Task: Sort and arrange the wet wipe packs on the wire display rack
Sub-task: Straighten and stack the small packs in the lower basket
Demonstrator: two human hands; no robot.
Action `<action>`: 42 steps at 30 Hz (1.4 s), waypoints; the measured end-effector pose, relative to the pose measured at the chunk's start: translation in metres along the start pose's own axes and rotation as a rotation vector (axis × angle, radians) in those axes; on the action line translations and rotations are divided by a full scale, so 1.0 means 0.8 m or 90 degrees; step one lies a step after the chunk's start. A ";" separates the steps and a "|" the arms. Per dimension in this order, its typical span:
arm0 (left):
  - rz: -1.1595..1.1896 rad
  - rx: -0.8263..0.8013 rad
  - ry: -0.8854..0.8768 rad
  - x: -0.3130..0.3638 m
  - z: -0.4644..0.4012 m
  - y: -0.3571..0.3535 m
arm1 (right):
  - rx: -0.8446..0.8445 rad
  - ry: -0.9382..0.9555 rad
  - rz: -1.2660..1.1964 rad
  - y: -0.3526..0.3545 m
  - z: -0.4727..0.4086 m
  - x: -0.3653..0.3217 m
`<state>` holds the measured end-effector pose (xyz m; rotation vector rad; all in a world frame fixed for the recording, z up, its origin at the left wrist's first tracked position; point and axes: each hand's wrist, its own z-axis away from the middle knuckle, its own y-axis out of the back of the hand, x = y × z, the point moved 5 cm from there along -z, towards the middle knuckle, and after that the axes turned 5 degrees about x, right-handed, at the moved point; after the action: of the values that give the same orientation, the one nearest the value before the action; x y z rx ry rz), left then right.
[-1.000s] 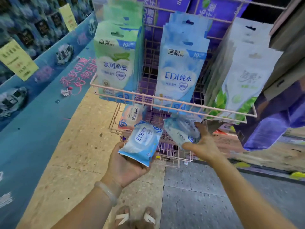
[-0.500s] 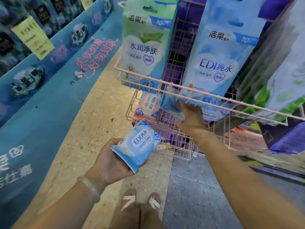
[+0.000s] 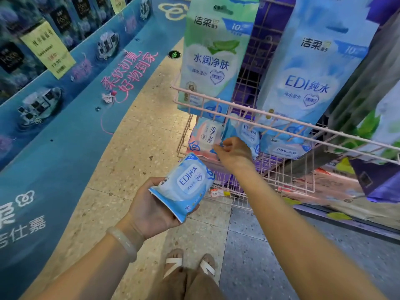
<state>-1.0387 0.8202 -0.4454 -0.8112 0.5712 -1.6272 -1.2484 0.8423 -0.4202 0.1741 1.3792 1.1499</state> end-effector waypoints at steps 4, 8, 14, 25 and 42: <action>-0.036 -0.001 0.011 0.006 -0.002 -0.003 | 0.141 0.069 -0.026 0.034 0.001 0.012; -0.065 0.011 0.011 0.009 -0.009 -0.009 | 0.210 0.010 0.007 0.077 -0.012 0.057; -0.065 -0.031 0.033 0.008 -0.015 -0.025 | 0.131 -0.099 0.057 0.075 -0.021 0.097; -0.124 0.014 0.026 0.013 -0.028 -0.016 | 0.223 0.052 0.375 0.139 -0.040 0.099; -0.058 -0.009 0.046 0.014 -0.010 -0.004 | 0.101 -0.020 -0.366 0.141 0.015 0.101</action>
<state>-1.0479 0.8097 -0.4462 -0.8011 0.6049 -1.7433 -1.3157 0.9609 -0.3929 -0.0906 1.3700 0.5594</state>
